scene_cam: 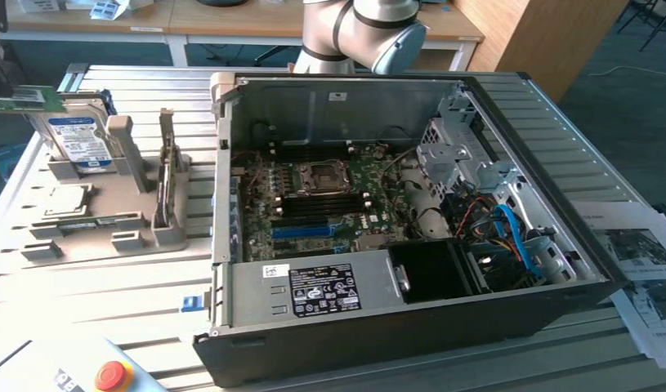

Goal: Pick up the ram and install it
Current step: 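Pick up the ram and move it above insertion slot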

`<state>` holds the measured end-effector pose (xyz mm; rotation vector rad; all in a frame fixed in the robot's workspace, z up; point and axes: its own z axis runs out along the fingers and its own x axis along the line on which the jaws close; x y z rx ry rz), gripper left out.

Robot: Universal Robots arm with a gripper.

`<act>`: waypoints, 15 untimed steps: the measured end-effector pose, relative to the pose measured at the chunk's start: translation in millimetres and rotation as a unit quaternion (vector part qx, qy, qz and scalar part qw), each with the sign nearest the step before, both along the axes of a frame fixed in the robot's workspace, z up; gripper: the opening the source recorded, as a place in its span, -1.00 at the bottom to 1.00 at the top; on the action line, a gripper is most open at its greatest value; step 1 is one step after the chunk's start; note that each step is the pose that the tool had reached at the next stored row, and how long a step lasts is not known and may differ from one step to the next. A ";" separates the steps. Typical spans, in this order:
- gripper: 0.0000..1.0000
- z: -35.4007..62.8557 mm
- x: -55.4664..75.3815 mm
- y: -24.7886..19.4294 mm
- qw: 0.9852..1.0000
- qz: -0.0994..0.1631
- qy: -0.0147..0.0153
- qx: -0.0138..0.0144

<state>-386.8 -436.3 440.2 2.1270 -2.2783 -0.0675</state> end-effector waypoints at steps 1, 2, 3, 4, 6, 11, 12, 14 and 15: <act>-0.76 -0.1 1.0 0.0 1.000 0.000 0.000 0.000; -0.76 -0.2 2.2 0.0 1.000 0.000 0.000 0.000; -0.76 -0.2 3.7 0.0 1.000 0.000 0.000 0.000; -0.76 -0.2 5.3 -0.1 1.000 0.000 0.000 0.000; -0.76 -0.2 9.4 -0.2 1.000 0.001 0.000 0.000; -0.76 -0.2 20.7 -0.9 1.000 0.001 0.000 0.001; -0.76 -0.2 23.3 -1.2 1.000 0.002 0.000 0.001; -0.76 -0.1 27.8 -1.5 1.000 0.002 0.000 0.001; -0.76 -0.2 30.1 -1.7 1.000 0.002 0.000 0.002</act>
